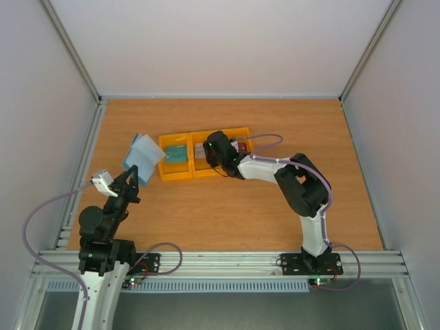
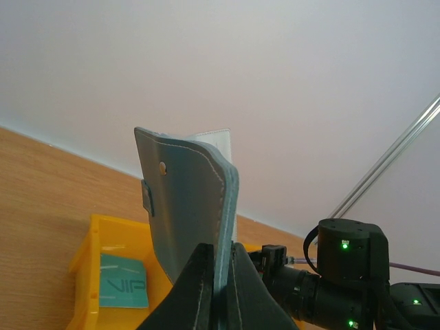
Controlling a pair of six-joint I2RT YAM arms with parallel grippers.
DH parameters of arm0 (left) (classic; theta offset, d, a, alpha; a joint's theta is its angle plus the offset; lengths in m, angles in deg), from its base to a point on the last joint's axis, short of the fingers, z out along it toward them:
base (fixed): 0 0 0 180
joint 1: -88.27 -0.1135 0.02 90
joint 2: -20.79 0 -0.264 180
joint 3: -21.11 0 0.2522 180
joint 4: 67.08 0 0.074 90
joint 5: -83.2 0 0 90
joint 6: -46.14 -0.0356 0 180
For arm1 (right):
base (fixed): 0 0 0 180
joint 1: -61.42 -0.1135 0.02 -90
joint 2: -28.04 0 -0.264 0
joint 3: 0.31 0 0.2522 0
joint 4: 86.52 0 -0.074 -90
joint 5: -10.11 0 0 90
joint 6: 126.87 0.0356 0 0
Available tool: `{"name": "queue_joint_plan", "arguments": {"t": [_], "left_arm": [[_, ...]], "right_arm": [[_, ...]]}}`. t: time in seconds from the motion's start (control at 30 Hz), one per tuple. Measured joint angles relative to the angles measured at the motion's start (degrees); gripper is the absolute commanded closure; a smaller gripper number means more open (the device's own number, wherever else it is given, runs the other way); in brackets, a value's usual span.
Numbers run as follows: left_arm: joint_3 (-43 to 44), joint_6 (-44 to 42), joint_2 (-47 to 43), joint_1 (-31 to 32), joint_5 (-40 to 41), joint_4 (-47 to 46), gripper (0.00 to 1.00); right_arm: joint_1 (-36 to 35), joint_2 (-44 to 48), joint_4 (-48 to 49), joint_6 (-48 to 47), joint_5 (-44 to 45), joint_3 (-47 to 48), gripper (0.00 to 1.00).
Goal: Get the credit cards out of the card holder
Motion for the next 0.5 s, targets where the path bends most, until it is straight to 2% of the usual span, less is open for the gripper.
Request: {"name": "queue_joint_plan", "arguments": {"t": [0.3, 0.5], "left_arm": [[0.0, 0.0, 0.3, 0.0, -0.5, -0.6, 1.0], [0.0, 0.1, 1.0, 0.0, -1.7, -2.0, 1.0]], "right_arm": [[0.0, 1.9, 0.2, -3.0, -1.8, -0.4, 0.45], [0.1, 11.1, 1.5, -12.9, -3.9, -1.8, 0.46]]}}
